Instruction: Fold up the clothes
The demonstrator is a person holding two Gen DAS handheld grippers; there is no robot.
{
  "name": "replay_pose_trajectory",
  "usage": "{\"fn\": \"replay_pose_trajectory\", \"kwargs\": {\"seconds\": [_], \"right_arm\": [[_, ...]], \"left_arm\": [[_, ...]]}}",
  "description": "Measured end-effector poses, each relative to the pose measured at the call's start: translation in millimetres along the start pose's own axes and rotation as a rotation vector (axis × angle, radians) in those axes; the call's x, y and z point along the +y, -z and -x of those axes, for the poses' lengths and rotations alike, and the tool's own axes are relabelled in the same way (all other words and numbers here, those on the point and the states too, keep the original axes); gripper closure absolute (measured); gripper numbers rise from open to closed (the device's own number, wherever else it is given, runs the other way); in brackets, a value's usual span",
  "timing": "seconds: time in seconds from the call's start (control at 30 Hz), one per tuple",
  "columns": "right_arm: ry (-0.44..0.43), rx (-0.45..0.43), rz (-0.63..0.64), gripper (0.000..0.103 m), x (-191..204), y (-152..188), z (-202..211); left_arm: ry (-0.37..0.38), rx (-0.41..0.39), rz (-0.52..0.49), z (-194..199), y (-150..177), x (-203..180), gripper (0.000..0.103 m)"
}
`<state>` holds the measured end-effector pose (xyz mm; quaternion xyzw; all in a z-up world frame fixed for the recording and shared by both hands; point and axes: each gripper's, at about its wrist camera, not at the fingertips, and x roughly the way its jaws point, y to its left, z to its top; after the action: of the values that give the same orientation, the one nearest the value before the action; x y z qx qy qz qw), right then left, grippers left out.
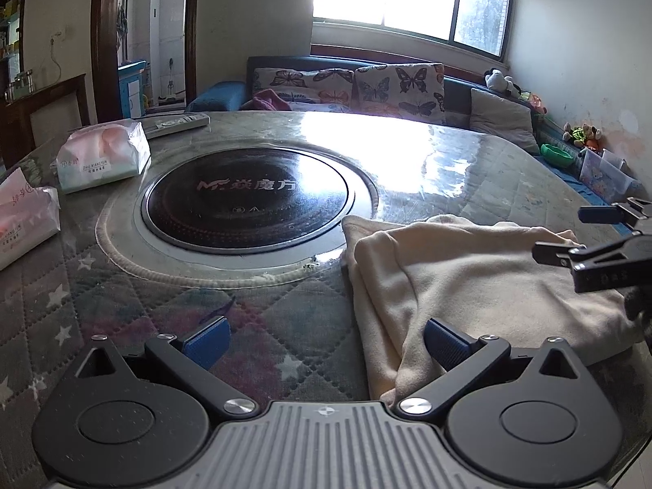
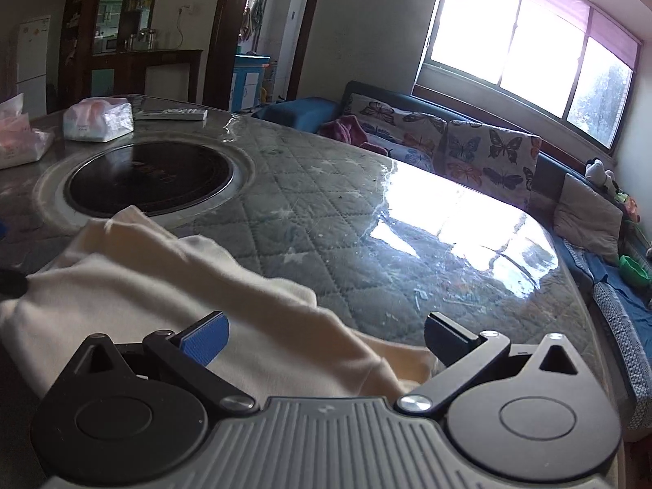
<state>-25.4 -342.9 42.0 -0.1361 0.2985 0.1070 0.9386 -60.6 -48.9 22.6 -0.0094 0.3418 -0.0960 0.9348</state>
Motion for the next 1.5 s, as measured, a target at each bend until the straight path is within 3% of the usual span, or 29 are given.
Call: {"fn": "replay_pose_trajectory", "kwargs": {"seconds": [0.23,0.5,0.7,0.8,0.9,1.07,1.33,1.5], "right_arm": [[0.012,0.082,-0.016,0.0,-6,-10,-27],[-0.005,0.021,0.032,0.0,4,-12,-5],[-0.086,-0.031,0.135,0.0,35,-7,25],[-0.177,-0.045,0.14,0.0,49,-1,36],[-0.237,-0.026,0.091,0.0,54,8,32],[-0.284,0.006,-0.018,0.0,49,22,18],[-0.303,-0.005,-0.065,0.0,44,29,18],[-0.31,-0.013,-0.077,0.0,42,31,18]], "left_arm": [[0.005,0.009,-0.003,-2,1,2,0.0],[0.008,0.001,-0.006,0,-2,6,0.0],[0.006,-0.001,0.025,1,-2,14,0.0],[0.009,-0.003,0.042,2,-2,16,0.001],[0.033,0.005,0.079,3,-3,21,0.002],[0.08,0.019,0.141,5,-3,27,0.012],[0.132,0.023,0.156,8,-4,22,0.026],[0.148,0.023,0.183,7,-4,25,0.028]]}}
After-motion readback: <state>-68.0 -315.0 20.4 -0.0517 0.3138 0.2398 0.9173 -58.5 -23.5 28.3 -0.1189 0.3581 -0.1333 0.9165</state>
